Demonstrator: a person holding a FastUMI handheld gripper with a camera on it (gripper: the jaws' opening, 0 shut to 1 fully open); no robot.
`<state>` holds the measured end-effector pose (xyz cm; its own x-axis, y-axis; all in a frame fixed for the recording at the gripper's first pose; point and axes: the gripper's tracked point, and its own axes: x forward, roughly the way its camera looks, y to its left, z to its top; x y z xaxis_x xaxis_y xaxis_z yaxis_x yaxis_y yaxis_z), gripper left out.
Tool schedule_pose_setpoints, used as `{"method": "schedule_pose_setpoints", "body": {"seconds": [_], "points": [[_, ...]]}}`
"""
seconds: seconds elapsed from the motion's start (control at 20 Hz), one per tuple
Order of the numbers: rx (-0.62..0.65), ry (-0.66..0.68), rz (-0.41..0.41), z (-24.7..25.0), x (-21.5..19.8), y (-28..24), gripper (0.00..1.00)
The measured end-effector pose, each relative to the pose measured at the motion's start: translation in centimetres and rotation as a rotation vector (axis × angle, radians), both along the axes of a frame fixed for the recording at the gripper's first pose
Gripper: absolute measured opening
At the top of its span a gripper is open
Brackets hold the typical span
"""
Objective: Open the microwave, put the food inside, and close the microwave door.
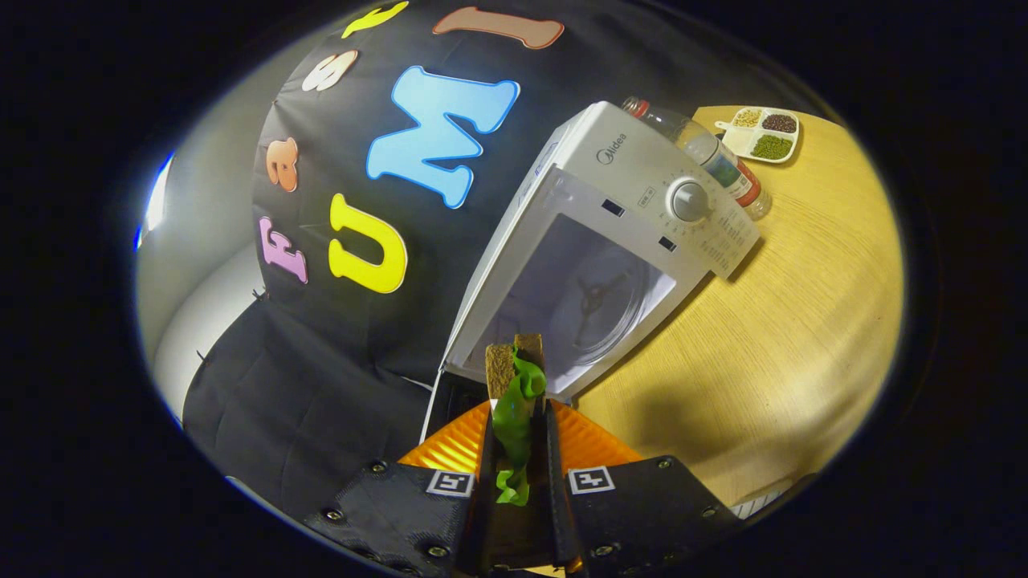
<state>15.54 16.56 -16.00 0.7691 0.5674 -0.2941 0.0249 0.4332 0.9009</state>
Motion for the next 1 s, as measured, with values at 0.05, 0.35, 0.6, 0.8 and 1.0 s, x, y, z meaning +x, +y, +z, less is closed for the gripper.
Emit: {"method": "schedule_pose_setpoints", "body": {"seconds": [0.05,0.35,0.6,0.8,1.0], "points": [[0.002,-0.001,-0.012,-0.3,0.7,0.3,0.28],[-0.027,-0.038,-0.077,-2.5,5.3,1.7,0.28],[-0.044,-0.048,-0.114,-4.2,9.3,2.9,0.28],[-0.064,-0.048,-0.168,-6.2,12.6,2.7,0.28],[-0.096,-0.045,-0.192,-8.5,14.8,3.2,0.28]]}}
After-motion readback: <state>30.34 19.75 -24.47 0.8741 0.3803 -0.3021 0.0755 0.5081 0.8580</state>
